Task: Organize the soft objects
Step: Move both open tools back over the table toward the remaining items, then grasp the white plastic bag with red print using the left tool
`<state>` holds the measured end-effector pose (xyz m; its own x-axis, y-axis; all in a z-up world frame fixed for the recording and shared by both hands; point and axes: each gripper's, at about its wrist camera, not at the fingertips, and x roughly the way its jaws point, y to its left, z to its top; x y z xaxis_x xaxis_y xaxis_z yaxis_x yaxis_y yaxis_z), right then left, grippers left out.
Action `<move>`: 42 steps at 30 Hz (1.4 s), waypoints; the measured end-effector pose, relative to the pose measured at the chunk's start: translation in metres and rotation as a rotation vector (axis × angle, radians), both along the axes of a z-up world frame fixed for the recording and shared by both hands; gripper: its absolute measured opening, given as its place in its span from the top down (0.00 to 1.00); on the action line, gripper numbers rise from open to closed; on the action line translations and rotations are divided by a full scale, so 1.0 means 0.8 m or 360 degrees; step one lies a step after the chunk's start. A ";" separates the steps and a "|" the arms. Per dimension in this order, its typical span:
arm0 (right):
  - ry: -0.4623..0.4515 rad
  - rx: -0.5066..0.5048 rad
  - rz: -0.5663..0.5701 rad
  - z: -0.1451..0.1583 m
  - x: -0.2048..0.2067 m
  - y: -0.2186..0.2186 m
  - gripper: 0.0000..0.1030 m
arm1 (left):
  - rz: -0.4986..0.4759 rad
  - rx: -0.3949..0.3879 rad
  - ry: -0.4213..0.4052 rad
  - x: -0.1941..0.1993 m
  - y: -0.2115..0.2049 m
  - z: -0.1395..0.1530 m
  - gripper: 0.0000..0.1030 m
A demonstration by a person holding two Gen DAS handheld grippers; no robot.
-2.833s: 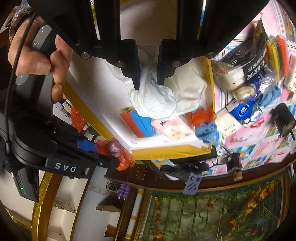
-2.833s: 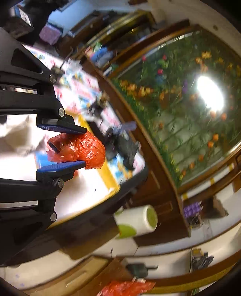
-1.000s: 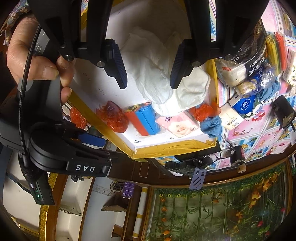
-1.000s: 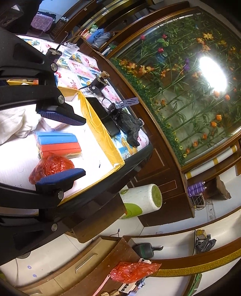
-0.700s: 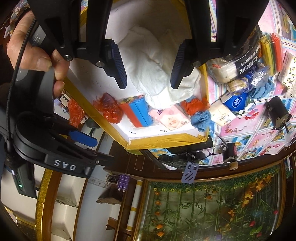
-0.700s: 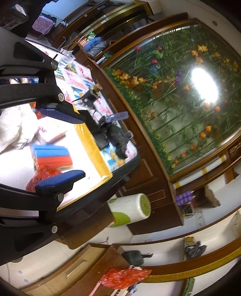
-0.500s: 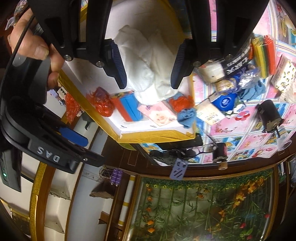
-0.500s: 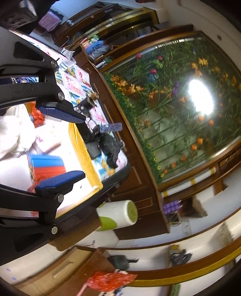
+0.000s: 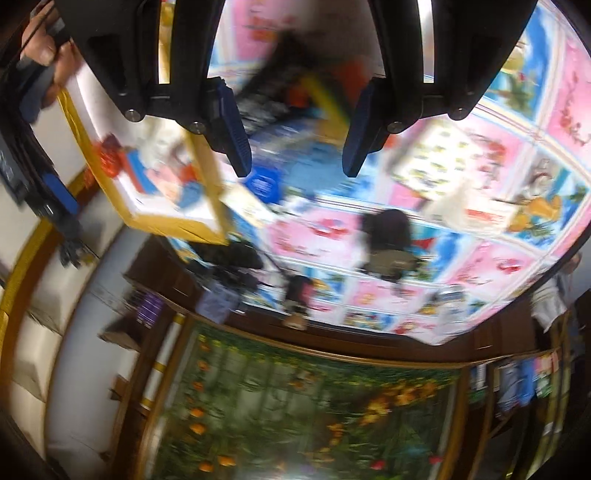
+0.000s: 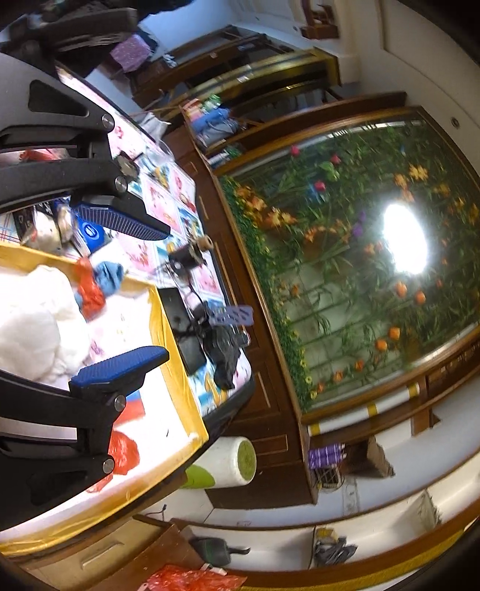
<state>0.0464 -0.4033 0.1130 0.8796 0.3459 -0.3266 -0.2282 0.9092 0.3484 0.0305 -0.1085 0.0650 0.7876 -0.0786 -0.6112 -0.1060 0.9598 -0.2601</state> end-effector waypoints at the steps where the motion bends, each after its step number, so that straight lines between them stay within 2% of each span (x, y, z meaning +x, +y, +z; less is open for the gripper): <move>1: -0.0005 -0.0012 0.0012 0.000 0.000 0.003 0.37 | 0.0058 0.0008 0.0015 0.002 0.022 0.001 0.51; 5: -0.0011 0.0001 0.0012 0.000 -0.001 0.002 0.33 | 0.0239 0.0022 0.0109 0.022 0.108 -0.002 0.50; 7: -0.0002 0.0013 0.0012 -0.002 0.000 0.000 0.33 | 0.0274 0.0039 0.0214 0.044 0.145 -0.009 0.50; 11: 0.0008 0.0005 0.0032 -0.003 0.002 0.003 0.33 | 0.0283 -0.0007 0.0375 0.090 0.201 -0.033 0.50; 16: 0.0032 -0.0012 0.0041 -0.007 0.007 0.006 0.33 | 0.0232 0.0060 0.0436 0.130 0.218 -0.052 0.50; 19: 0.0036 -0.0010 0.0040 -0.007 0.009 0.005 0.33 | 0.0214 0.0081 0.0483 0.130 0.217 -0.062 0.47; 22: 0.0036 -0.0011 0.0042 -0.007 0.009 0.005 0.33 | 0.0203 0.0092 0.0515 0.114 0.215 -0.068 0.42; 25: 0.0032 -0.0009 0.0045 -0.006 0.008 0.004 0.33 | 0.0198 0.0049 0.0538 0.076 0.215 -0.071 0.38; 29: 0.0031 -0.0001 0.0051 -0.006 0.008 0.003 0.33 | 0.0184 0.0053 0.0543 0.007 0.209 -0.073 0.31; 33: 0.0022 0.0008 0.0056 -0.004 0.006 0.003 0.33 | 0.0073 -0.0040 0.0525 -0.061 0.200 -0.067 0.28; 36: 0.0024 0.0009 0.0057 -0.004 0.007 0.004 0.33 | -0.0089 0.0011 0.0500 -0.096 0.179 -0.056 0.21; 42: 0.0025 0.0013 0.0061 -0.004 0.005 0.003 0.33 | -0.0292 0.0171 0.0437 -0.138 0.148 -0.044 0.20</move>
